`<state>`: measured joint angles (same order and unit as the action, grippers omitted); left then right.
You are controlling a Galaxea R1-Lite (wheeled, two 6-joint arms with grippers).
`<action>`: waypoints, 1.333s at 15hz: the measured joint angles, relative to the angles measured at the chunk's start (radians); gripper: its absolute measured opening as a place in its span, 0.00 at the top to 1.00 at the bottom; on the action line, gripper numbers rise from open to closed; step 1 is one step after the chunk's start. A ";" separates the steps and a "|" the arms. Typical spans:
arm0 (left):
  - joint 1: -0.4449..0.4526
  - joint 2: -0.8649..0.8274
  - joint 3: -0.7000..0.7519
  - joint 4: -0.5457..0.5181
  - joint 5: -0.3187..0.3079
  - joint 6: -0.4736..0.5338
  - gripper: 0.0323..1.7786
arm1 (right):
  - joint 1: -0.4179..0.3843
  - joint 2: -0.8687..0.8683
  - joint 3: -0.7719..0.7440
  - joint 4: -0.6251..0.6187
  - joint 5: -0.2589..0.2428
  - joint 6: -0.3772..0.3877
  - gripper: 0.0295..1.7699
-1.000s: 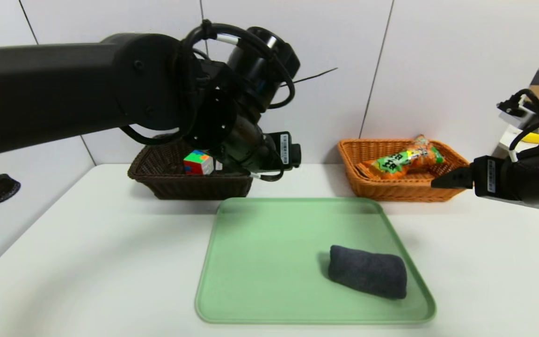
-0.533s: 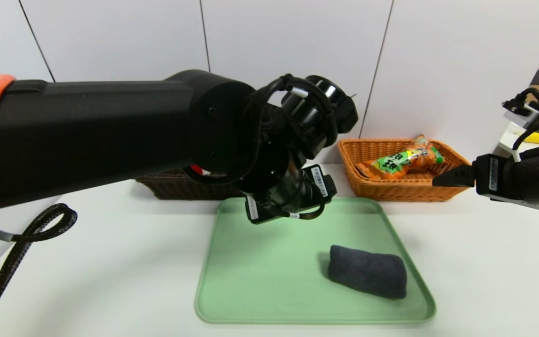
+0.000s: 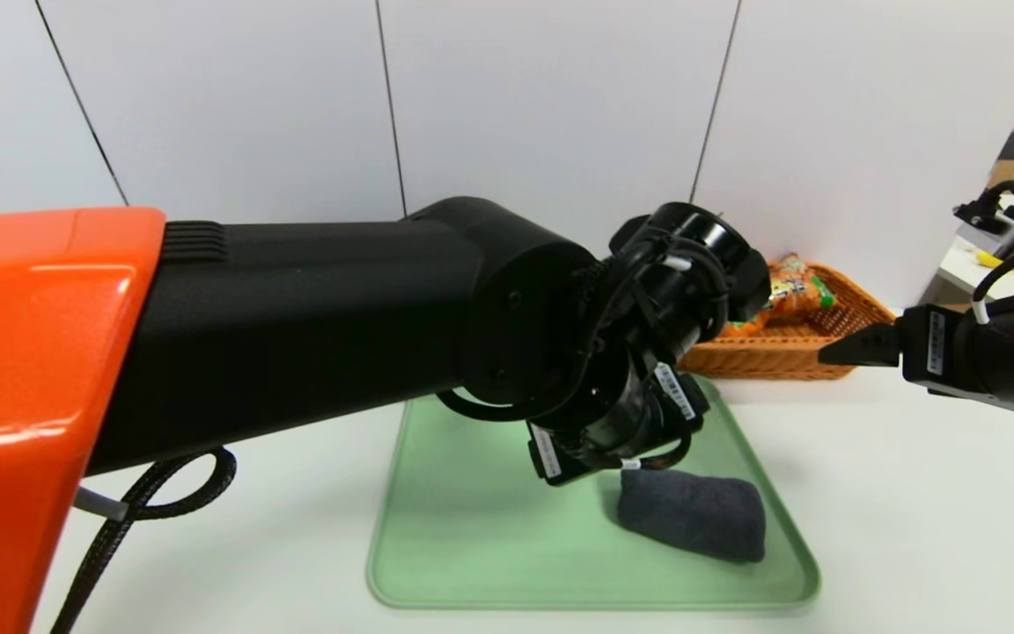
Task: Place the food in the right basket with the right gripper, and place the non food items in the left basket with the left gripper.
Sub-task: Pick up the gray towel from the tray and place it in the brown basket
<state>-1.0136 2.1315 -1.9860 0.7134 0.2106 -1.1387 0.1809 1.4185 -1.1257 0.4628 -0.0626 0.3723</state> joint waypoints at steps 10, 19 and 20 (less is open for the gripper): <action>-0.101 0.055 0.000 -0.026 0.077 0.269 0.05 | -0.001 -0.019 0.033 -0.001 0.014 0.001 0.04; -0.103 0.074 -0.006 -0.116 0.086 0.288 0.05 | -0.001 -0.017 0.052 -0.001 0.022 0.001 0.04; -0.103 0.074 -0.006 -0.125 0.082 0.248 0.05 | -0.001 -0.018 0.053 -0.001 0.022 0.001 0.04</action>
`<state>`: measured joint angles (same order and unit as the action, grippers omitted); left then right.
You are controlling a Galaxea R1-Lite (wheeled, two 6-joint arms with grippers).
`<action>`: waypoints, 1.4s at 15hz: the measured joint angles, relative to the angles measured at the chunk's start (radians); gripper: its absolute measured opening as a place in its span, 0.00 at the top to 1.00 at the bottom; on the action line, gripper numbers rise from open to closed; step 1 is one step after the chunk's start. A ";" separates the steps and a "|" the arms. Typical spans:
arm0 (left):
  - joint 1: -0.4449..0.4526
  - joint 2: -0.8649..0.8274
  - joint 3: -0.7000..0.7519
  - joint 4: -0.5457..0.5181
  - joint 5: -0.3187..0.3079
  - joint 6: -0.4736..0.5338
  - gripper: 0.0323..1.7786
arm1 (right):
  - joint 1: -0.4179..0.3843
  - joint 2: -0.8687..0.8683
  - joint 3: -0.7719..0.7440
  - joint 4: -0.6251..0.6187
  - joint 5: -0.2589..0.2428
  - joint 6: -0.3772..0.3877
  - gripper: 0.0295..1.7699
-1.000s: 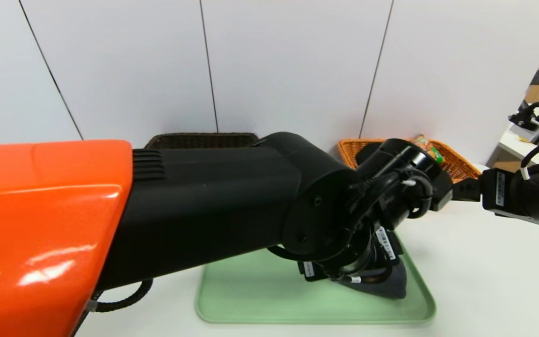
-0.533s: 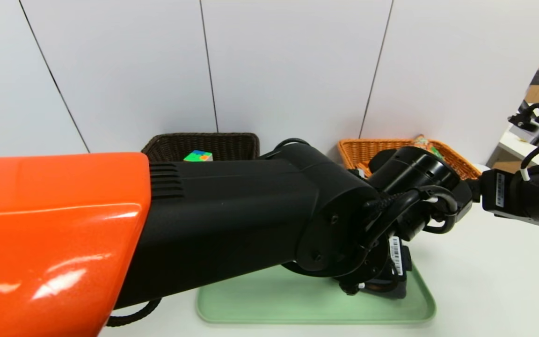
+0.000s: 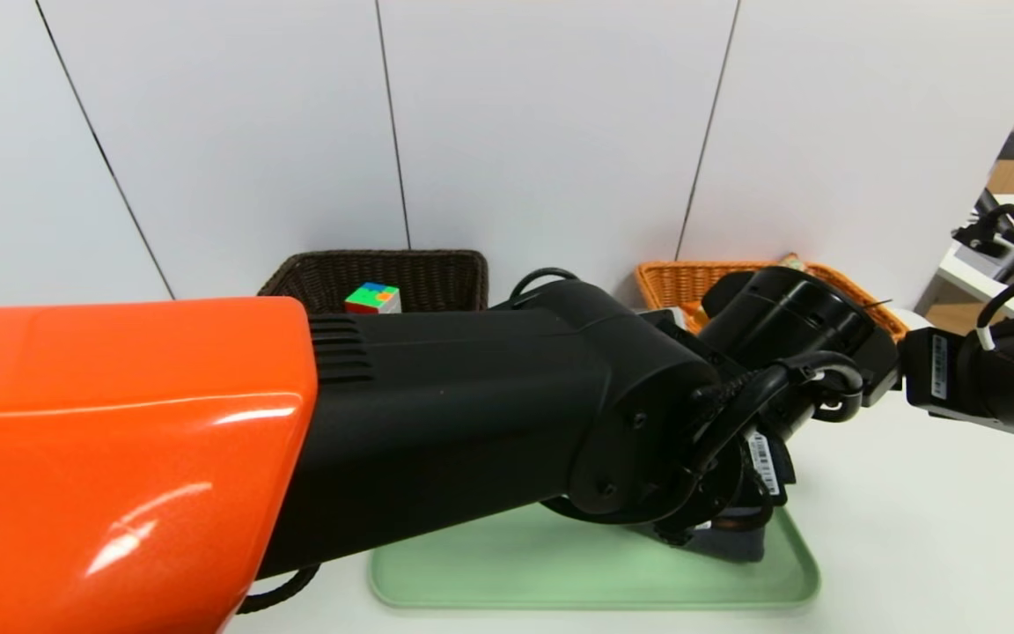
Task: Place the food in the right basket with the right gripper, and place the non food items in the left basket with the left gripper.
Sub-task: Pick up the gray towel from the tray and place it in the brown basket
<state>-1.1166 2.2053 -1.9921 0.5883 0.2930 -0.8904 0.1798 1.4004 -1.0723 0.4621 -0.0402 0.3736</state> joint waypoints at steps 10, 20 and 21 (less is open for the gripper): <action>0.003 -0.008 0.000 0.073 -0.110 -0.434 0.05 | 0.009 -0.014 0.042 -0.002 -0.001 0.016 0.04; 0.032 0.023 -0.001 -0.040 -0.247 -0.626 0.05 | 0.016 -0.029 0.078 -0.003 -0.001 0.048 0.04; 0.046 0.034 -0.001 -0.032 -0.249 -0.620 0.05 | 0.016 -0.029 0.078 -0.003 -0.001 0.049 0.04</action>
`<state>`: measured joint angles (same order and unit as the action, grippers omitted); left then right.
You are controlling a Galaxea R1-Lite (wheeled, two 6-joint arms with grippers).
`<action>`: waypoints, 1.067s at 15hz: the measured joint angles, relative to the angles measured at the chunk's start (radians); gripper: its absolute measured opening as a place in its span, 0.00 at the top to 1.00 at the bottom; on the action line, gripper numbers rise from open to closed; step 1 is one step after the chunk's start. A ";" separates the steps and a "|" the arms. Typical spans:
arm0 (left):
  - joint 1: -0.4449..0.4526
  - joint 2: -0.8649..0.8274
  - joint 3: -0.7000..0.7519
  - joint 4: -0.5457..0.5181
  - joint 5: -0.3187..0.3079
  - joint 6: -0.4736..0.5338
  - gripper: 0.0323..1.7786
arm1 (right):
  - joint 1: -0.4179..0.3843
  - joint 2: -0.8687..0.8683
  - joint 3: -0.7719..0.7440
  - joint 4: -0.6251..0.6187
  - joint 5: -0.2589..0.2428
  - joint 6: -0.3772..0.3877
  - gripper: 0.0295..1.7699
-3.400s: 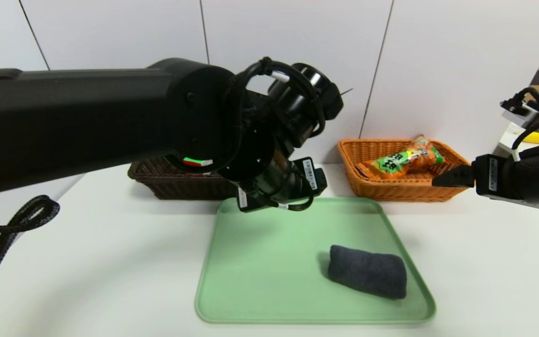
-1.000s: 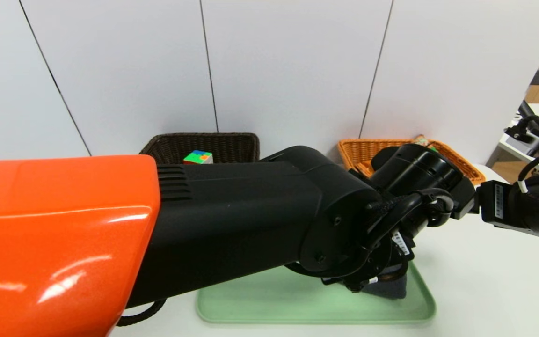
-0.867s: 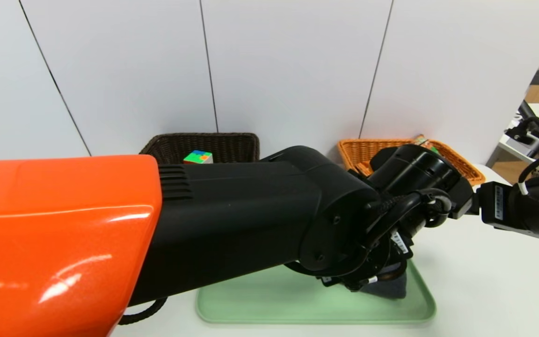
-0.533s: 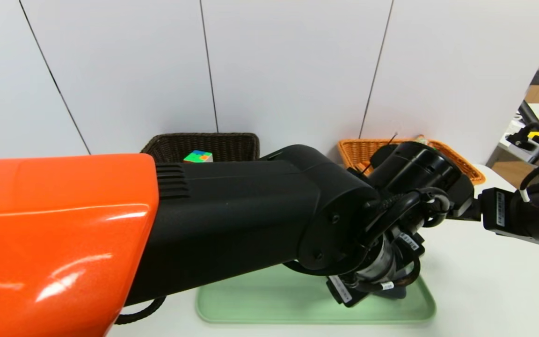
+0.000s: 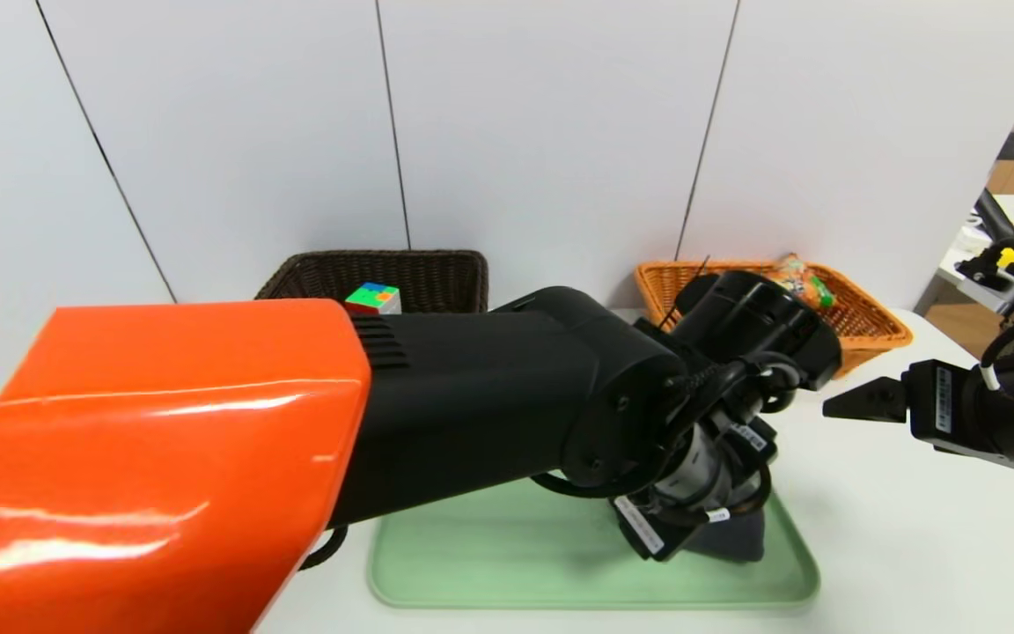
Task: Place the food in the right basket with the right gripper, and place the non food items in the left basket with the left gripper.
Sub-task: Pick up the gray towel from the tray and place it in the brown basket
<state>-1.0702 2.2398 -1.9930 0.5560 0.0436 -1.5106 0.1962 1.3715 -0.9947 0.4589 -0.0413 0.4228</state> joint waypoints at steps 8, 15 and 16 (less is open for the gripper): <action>0.034 0.051 0.000 0.041 -0.006 0.072 0.05 | 0.000 0.010 0.003 0.000 0.008 0.009 0.04; 0.036 0.054 -0.011 0.028 -0.005 0.072 0.05 | 0.004 0.009 0.009 0.000 0.006 0.009 0.04; 0.036 0.054 -0.013 0.028 -0.005 0.072 0.05 | 0.005 0.008 0.010 0.000 0.006 0.009 0.04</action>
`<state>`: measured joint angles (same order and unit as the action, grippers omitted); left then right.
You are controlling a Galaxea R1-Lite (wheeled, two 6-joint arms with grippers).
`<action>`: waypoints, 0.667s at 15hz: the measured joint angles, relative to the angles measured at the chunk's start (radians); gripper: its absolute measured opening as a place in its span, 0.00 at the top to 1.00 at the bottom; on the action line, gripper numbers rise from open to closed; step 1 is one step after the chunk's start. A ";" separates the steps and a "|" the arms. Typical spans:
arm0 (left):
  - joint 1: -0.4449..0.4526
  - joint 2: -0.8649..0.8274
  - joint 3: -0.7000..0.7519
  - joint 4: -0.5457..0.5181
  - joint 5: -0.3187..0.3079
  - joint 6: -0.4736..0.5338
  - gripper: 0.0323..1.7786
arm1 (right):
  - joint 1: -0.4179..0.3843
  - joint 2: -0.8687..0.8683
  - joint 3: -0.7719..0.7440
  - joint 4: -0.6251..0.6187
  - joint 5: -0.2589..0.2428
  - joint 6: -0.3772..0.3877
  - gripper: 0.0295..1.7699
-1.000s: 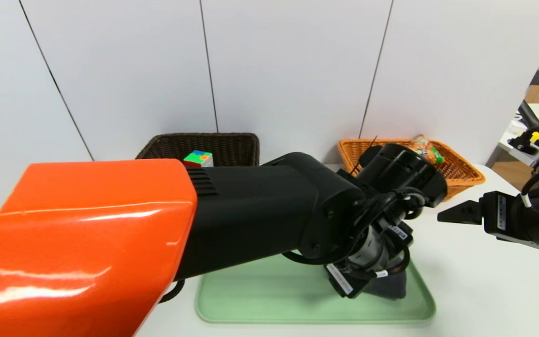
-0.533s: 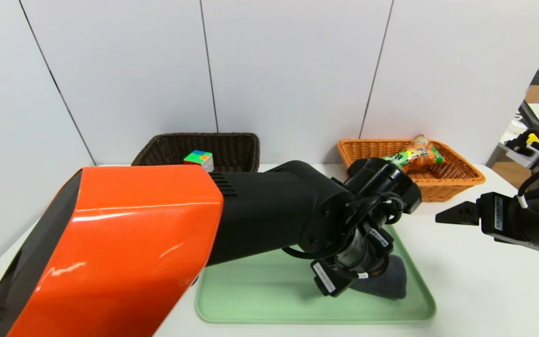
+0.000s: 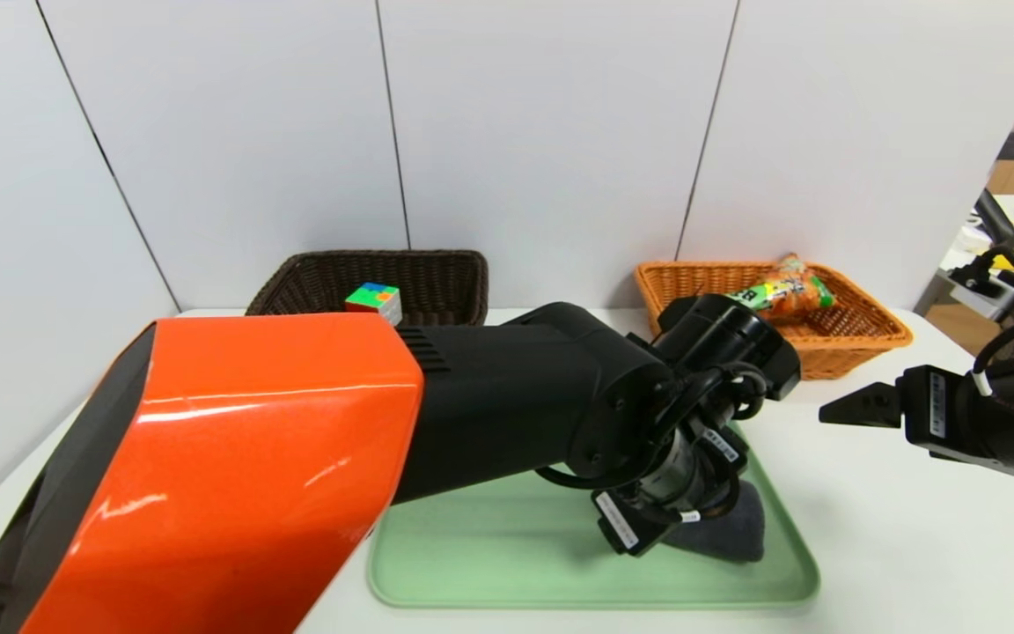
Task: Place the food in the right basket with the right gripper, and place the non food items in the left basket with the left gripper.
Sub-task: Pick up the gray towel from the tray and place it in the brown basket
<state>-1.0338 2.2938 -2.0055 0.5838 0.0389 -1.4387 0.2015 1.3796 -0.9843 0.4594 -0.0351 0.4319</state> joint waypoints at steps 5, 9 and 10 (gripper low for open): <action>0.001 0.008 -0.001 0.001 0.002 0.005 0.05 | 0.003 -0.007 0.009 0.000 0.000 0.010 0.04; 0.001 0.010 -0.001 -0.002 0.005 0.017 0.39 | 0.007 -0.010 0.014 0.000 0.000 0.010 0.04; 0.001 0.009 -0.001 -0.003 0.005 0.018 0.45 | 0.008 -0.010 0.014 0.000 0.000 0.010 0.04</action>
<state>-1.0328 2.3023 -2.0066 0.5811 0.0436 -1.4211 0.2091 1.3700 -0.9698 0.4594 -0.0349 0.4421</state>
